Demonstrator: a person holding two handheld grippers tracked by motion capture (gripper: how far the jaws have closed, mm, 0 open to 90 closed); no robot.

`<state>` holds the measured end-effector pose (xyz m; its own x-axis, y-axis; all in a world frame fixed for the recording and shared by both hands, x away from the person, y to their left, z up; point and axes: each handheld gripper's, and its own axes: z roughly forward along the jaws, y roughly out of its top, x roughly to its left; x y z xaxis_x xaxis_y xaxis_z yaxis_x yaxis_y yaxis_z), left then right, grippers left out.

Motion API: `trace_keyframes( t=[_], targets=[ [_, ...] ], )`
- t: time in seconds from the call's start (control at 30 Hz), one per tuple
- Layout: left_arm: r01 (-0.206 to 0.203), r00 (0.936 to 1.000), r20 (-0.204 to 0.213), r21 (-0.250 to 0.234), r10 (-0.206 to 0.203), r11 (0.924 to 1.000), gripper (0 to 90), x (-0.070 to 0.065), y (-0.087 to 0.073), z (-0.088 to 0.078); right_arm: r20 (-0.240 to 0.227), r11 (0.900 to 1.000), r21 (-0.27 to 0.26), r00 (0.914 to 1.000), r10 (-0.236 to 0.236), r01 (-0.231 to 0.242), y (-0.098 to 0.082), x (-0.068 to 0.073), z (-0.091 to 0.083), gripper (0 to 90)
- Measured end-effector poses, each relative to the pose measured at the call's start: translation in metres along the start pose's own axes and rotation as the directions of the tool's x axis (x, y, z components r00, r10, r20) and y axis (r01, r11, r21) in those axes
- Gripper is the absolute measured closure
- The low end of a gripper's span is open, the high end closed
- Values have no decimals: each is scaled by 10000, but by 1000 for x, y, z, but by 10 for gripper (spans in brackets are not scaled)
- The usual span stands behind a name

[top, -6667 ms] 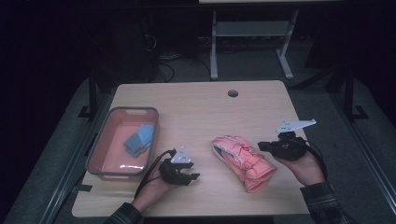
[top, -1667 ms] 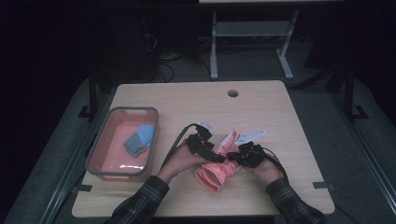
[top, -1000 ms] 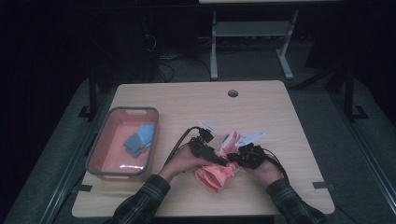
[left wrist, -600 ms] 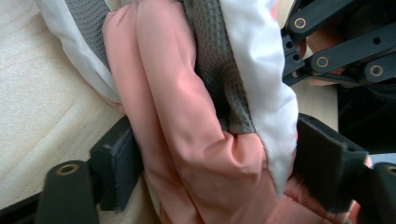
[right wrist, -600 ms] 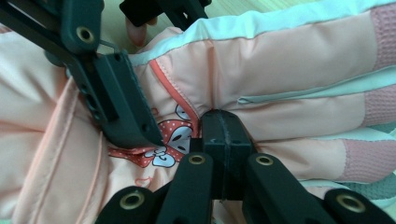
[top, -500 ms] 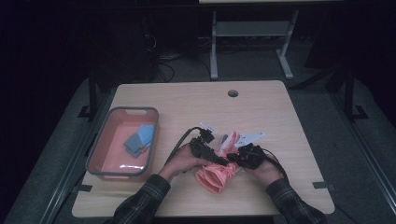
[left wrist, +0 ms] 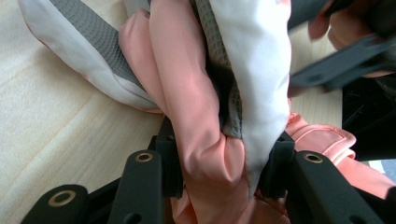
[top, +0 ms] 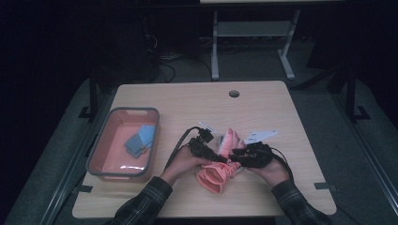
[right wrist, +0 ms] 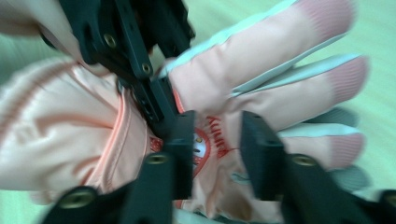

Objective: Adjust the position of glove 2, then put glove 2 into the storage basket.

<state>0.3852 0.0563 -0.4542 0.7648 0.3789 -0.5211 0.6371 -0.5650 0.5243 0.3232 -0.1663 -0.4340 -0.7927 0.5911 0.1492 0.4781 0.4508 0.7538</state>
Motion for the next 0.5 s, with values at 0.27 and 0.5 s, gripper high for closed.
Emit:
trace_keyframes(
  t=[0.27, 0.5],
  targets=[
    [58, 9981, 612, -153, -49, 9999, 604, 2, 1, -6, 1478, 9958, -563, 9858, 802, -726, -24, -16, -33, 301],
    [-113, 9979, 631, -452, 141, 9989, 607, -5, 2, -18, 2179, 9920, -345, 9678, 1258, -1211, -45, -33, -31, 241]
  ],
)
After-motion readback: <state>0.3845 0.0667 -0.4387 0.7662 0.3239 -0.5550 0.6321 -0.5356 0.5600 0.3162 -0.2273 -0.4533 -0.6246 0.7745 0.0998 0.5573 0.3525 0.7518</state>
